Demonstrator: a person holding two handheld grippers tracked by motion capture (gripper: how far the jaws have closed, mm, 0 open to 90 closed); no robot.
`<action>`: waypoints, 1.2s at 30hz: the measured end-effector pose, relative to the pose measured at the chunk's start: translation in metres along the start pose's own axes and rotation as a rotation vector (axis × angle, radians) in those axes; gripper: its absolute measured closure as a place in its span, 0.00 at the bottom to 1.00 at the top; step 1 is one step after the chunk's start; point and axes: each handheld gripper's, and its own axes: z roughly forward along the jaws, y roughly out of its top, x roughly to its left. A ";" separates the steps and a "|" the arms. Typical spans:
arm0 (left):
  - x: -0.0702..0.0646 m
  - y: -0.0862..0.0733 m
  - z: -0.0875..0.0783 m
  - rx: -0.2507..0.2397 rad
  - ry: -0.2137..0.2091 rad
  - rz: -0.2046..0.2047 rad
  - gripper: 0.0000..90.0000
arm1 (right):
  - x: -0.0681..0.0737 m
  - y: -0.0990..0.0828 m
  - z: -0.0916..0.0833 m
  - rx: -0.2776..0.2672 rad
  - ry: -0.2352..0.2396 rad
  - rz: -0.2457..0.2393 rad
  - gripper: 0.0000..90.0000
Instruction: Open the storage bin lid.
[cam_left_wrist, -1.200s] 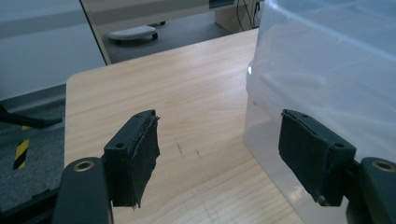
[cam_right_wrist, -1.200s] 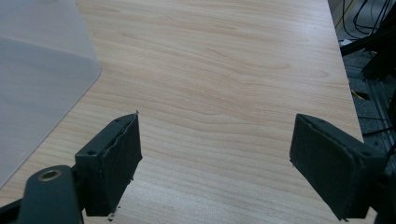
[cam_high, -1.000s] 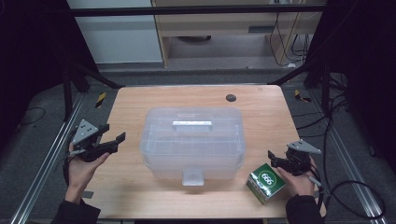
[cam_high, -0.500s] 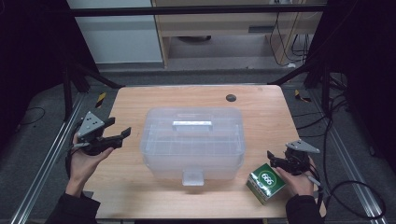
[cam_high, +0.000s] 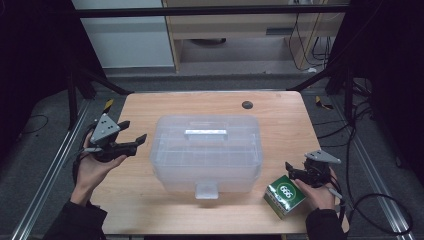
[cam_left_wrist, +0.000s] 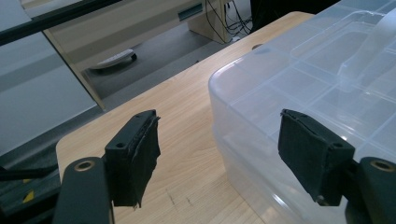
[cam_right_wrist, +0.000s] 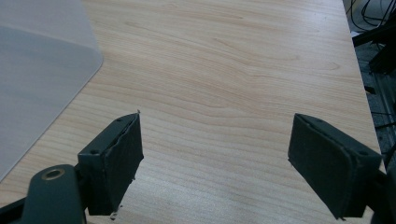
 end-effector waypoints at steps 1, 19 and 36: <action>-0.001 0.002 0.000 0.002 -0.002 0.011 0.31 | 0.000 0.000 0.000 0.002 -0.001 -0.001 0.20; -0.023 0.037 0.007 0.056 -0.056 0.161 0.32 | 0.001 0.001 0.000 0.004 0.002 -0.007 0.21; -0.038 0.057 0.014 0.099 -0.083 0.268 0.34 | 0.000 0.001 0.000 0.005 0.005 -0.016 0.24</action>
